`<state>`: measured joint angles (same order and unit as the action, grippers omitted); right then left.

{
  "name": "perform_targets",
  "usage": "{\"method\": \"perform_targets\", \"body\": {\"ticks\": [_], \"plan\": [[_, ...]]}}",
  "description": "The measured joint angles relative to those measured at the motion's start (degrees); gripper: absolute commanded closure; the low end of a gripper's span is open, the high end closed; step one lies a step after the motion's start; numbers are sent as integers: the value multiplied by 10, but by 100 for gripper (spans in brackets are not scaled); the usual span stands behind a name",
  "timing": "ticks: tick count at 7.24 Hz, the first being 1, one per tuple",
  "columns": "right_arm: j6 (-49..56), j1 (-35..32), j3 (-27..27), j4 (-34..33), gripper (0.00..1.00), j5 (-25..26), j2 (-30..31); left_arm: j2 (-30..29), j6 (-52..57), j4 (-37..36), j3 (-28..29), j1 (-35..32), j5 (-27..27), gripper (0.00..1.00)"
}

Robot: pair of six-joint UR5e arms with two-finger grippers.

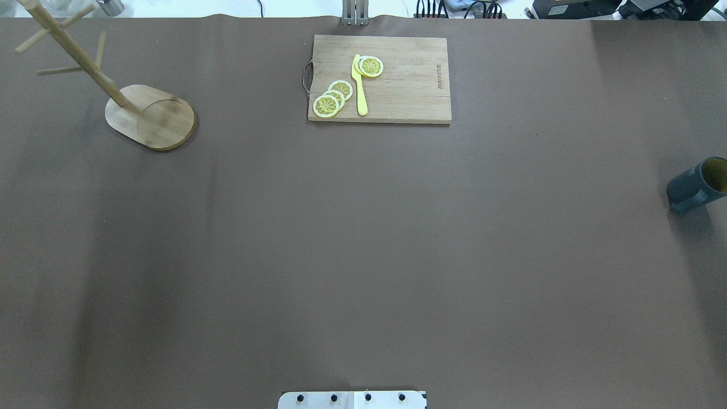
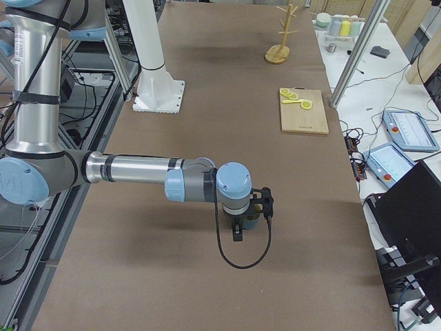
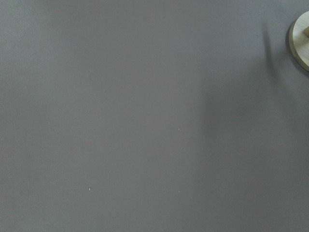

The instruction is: Hang cup on storage rack

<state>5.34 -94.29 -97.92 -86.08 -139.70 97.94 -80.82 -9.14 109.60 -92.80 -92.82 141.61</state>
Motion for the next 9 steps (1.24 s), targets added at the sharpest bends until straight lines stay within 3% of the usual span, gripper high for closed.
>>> {"method": "perform_targets", "body": {"ticks": [2,5,9], "plan": [[-2,0,8,66,0,-4,32,0,0,0,0,0,1,2],[-13,2,26,95,0,-9,35,-2,-1,0,1,1,0,2],[-94,45,170,103,0,-8,-112,-5,-1,-1,5,1,0,2]]}}
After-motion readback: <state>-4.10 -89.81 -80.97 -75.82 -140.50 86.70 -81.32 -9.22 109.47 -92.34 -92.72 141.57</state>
